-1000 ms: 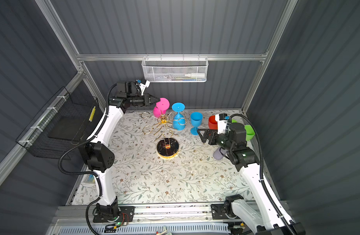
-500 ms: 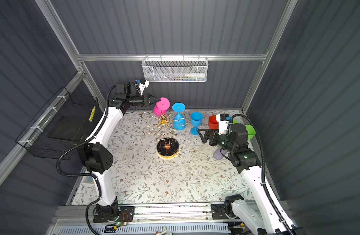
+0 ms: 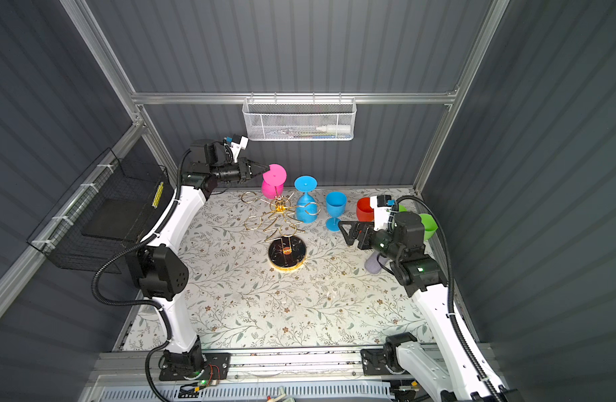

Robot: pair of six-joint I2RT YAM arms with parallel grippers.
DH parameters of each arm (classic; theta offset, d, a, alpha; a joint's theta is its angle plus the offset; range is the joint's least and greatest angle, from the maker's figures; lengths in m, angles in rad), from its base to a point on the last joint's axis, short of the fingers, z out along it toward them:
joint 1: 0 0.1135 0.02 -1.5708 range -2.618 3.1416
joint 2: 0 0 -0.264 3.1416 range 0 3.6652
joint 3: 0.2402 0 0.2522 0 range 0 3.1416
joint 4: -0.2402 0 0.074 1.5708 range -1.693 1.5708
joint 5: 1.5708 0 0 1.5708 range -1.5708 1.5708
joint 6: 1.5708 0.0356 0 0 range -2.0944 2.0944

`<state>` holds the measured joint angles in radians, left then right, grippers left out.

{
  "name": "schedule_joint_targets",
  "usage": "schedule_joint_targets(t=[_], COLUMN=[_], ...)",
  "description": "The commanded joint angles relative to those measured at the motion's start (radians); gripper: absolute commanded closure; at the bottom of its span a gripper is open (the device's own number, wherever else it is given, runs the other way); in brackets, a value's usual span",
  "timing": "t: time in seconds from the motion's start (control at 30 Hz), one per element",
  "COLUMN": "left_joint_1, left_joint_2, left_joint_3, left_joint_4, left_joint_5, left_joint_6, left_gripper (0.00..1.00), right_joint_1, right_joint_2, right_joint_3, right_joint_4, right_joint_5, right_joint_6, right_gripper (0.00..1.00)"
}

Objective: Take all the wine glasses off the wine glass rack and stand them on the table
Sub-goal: 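Close the left gripper on the pink glass foot hanging on the rack, then pull the pink glass up off the rack hook with the left gripper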

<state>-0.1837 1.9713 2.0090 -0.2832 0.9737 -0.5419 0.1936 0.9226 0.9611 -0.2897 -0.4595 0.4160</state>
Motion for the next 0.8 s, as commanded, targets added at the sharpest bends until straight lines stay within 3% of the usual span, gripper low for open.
schedule_joint_targets(t=[0.0,0.77], left_joint_1=[-0.001,-0.074], left_joint_2=[-0.060,-0.097], left_joint_3=[-0.014,-0.102], left_joint_4=[0.032,0.032], left_joint_5=[0.039,0.039], left_joint_6=[-0.016,0.003], left_gripper=[1.00,1.00], right_joint_1=[0.005,0.006], right_joint_2=[-0.016,-0.021], right_joint_3=[0.019,0.014], right_joint_4=[-0.008,-0.005], right_joint_5=[0.005,0.002], right_joint_6=[0.006,0.010], right_gripper=[0.05,0.05])
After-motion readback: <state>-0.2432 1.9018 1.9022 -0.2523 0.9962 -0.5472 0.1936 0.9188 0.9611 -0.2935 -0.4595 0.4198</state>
